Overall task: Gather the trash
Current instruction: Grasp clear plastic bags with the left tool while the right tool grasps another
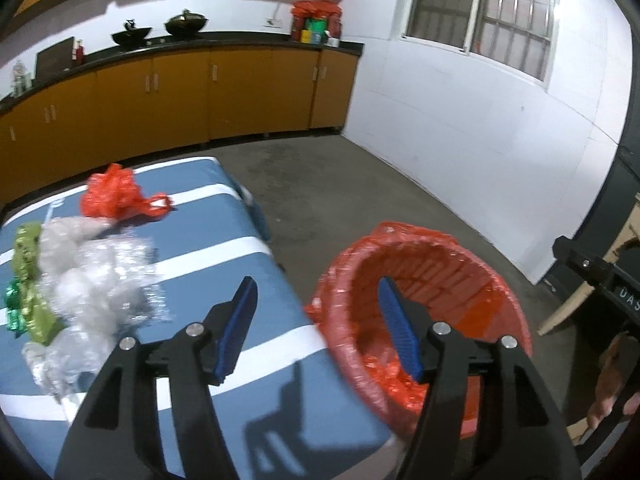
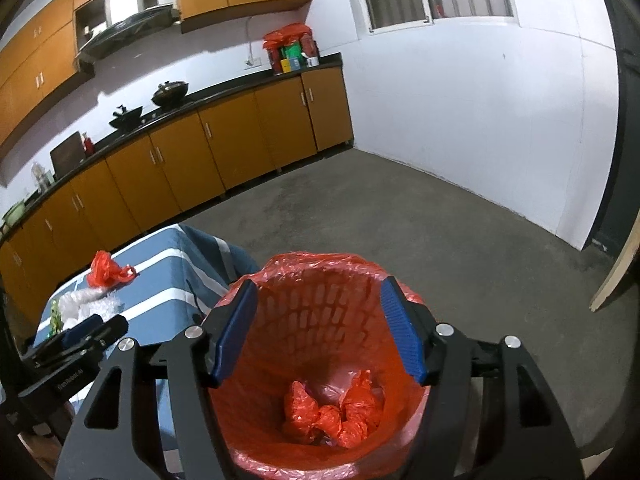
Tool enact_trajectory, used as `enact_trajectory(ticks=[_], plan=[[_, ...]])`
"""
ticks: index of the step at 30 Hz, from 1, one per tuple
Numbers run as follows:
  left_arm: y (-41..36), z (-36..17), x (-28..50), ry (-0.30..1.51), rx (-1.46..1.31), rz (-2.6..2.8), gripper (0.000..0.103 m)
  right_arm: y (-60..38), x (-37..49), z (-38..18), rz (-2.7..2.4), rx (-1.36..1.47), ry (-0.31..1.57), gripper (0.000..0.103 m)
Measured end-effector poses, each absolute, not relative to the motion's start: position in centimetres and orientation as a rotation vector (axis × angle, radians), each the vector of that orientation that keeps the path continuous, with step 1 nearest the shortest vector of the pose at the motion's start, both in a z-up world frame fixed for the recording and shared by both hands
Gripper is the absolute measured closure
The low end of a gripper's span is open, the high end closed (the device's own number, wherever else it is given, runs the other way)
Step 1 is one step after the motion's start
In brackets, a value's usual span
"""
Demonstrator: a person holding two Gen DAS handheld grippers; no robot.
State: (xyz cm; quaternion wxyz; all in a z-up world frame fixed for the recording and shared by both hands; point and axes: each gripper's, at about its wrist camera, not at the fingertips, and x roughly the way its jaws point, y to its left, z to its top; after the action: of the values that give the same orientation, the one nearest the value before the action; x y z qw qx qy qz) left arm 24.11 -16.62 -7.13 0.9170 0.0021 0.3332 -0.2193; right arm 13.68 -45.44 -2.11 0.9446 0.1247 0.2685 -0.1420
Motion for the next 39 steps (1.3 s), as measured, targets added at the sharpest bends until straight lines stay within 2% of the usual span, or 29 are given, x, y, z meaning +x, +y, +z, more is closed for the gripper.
enact_trajectory(ticks=[12, 21, 27, 39], plan=[[-6.6, -6.3, 23.3, 0.635, -0.033, -0.222, 0.036, -40.2, 15.9, -2.2, -0.181, 0.161, 0.584, 0.039], [3.5, -6.0, 21.1, 0.568, -0.035, 0.046, 0.029, -30.7, 18.9, -2.4, 0.011, 0.067, 0.592, 0.039], [9.9, -6.8, 20.1, 0.59, -0.1, 0.175, 0.029, -24.1, 20.9, -3.0, 0.135, 0.022, 0.591, 0.039], [16.2, -8.3, 17.8, 0.602, -0.169, 0.27, 0.029, -15.9, 24.9, -6.7, 0.247, -0.03, 0.674, 0.043]])
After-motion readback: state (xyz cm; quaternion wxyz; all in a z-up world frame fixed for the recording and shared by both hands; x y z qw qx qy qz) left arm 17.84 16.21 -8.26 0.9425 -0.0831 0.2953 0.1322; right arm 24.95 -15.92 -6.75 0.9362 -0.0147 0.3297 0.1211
